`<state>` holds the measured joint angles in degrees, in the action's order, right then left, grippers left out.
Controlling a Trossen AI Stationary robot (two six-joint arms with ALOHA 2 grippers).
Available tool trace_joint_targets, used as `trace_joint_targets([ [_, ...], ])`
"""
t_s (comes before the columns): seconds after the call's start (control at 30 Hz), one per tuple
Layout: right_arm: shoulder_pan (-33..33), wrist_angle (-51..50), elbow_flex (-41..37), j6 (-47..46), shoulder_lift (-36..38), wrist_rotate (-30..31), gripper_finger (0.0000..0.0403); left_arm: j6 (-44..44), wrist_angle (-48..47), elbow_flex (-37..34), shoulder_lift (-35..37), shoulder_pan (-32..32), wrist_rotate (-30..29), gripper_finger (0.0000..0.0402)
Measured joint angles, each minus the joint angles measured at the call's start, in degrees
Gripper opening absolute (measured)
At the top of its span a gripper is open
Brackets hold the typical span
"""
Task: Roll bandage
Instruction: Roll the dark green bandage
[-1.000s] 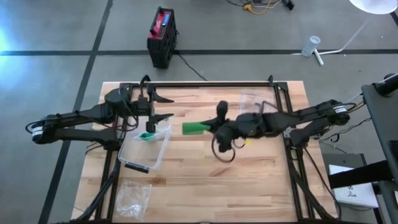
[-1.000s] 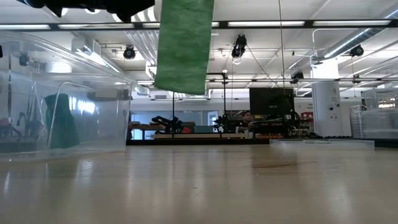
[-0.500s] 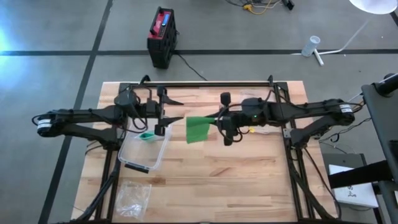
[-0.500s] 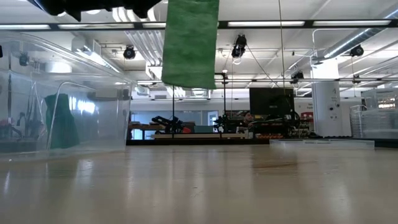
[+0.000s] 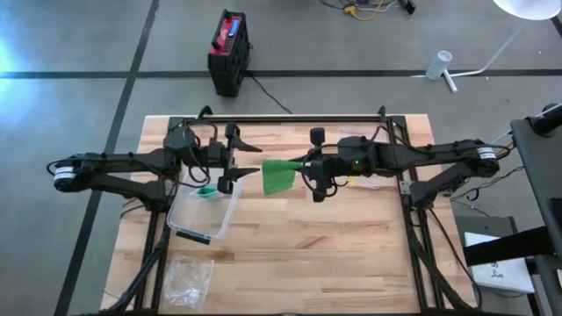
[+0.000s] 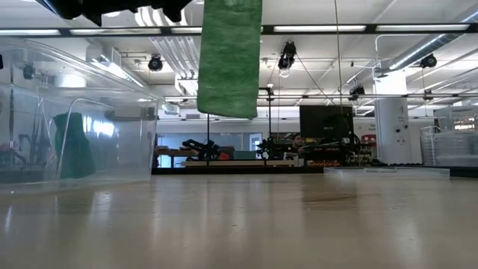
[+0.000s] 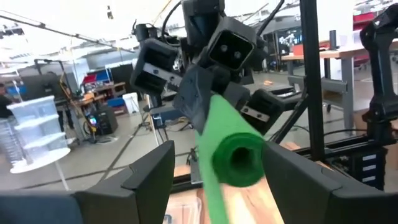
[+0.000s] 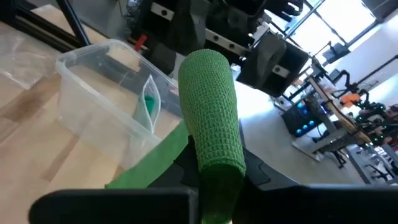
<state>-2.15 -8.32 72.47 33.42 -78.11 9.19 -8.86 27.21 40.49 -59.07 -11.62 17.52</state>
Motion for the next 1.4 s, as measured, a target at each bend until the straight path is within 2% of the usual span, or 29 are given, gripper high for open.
trace_joint_targets([
  [0.23, -0.07, 0.1, -0.22, -0.07, 0.0, -0.48, 0.0029, 0.87, 0.5, 0.0, -2.74, 0.02, 0.0, 0.0231],
  [0.6, -0.07, 0.06, -0.24, -1.54, 0.0, -3.38, 0.003, 0.57, 6.36, 0.0, -5.51, 0.08, 0.16, 0.0225],
  [0.7, -0.05, -0.05, -0.28, -2.99, 0.0, -3.61, 0.0038, 3.06, 8.44, 0.0, -7.03, 0.11, 0.48, 0.0183],
  [0.77, -0.02, 0.02, -0.28, -4.15, 0.02, -3.52, 0.0045, 4.07, 9.77, 0.0, -7.68, 0.09, 0.48, 0.0134],
  [0.87, -0.06, 0.0, -0.28, -5.07, 0.02, -3.1, 0.0057, 4.65, 10.21, 0.0, -7.87, 0.11, 0.44, 0.0038],
  [0.9, -0.27, 0.05, -0.17, -5.11, 0.02, -2.35, 0.0062, 4.97, 9.88, 0.0, -7.48, 0.09, 0.32, 0.0021],
  [1.1, -3.47, 0.03, 0.28, -4.23, 1.47, 4.8, 0.0114, 3.95, 6.05, -0.02, -2.11, 0.01, 1.11, 0.0009],
  [1.27, -6.69, 0.03, 0.17, -4.33, 3.21, 5.2, 0.0161, 2.9, 4.63, -0.02, 2.53, -0.15, 1.33, 0.0007],
  [1.4, -8.3, 3.33, -0.25, -4.7, 3.04, 5.29, 0.0178, 1.44, 4.46, -0.07, 4.84, -0.13, 3.47, 0.0003],
])
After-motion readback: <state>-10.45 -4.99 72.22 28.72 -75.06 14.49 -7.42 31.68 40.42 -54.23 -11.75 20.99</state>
